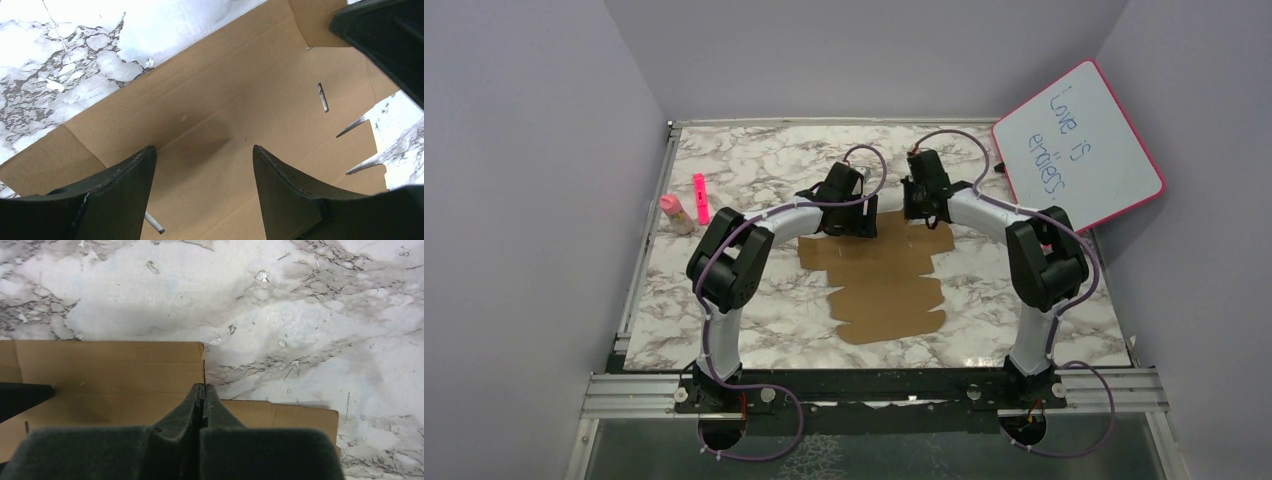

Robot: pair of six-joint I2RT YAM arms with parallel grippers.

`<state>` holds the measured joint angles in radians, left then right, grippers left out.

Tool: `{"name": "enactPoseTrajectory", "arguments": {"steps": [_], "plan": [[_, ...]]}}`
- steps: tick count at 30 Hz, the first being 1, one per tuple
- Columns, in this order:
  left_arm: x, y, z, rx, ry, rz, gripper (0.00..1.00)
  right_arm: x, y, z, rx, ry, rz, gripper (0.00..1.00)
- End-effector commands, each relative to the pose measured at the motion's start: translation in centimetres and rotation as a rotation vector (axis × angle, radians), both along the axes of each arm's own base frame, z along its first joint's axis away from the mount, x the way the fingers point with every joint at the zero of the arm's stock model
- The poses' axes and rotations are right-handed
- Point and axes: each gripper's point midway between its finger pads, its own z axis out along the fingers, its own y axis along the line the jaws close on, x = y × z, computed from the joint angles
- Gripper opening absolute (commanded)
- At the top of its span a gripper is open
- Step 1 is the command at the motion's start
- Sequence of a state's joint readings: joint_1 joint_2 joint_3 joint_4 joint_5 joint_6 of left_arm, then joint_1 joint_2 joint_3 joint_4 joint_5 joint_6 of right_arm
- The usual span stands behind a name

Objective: Fold the paper box

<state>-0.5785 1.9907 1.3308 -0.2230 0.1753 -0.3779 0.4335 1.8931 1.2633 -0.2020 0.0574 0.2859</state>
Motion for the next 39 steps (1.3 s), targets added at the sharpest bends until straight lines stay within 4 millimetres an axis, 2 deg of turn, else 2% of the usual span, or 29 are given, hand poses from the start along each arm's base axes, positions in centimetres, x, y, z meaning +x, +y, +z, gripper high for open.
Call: {"name": "enactPoseTrajectory", "arguments": {"steps": [1, 5, 14, 18, 23, 25, 29, 36, 39], "plan": [[-2.3, -0.1, -2.6, 0.024, 0.075, -0.011, 0.72, -0.5, -1.1, -1.4, -0.209, 0.020, -0.065, 0.01], [-2.4, -0.2, -2.5, 0.017, 0.074, -0.008, 0.72, -0.3, -0.3, -1.5, -0.265, 0.003, -0.094, 0.01], [-3.0, -0.4, -2.5, 0.000, 0.076, -0.004, 0.72, -0.8, 1.1, -3.2, -0.336, 0.036, -0.148, 0.01], [-3.0, -0.3, -2.5, 0.001, 0.071, -0.003, 0.72, -0.8, 1.3, -2.9, -0.333, 0.024, -0.157, 0.01], [-2.7, 0.2, -2.3, 0.030, 0.048, 0.005, 0.72, -0.5, 1.5, -0.9, -0.298, -0.028, -0.145, 0.01], [-2.4, 0.7, -2.3, 0.057, 0.035, 0.014, 0.73, -0.4, 1.2, -0.1, -0.294, -0.047, -0.135, 0.06], [-1.9, 1.3, -2.1, 0.095, 0.008, 0.023, 0.73, -0.3, 0.2, 1.0, -0.217, -0.056, -0.097, 0.22], [-0.9, 1.7, -0.2, 0.117, -0.052, 0.030, 0.74, -1.4, -2.5, 2.3, -0.091, -0.060, -0.039, 0.46], [-0.4, 1.9, 1.1, 0.125, -0.087, 0.034, 0.75, -1.9, -3.9, 2.8, -0.015, -0.058, -0.035, 0.51]]}}
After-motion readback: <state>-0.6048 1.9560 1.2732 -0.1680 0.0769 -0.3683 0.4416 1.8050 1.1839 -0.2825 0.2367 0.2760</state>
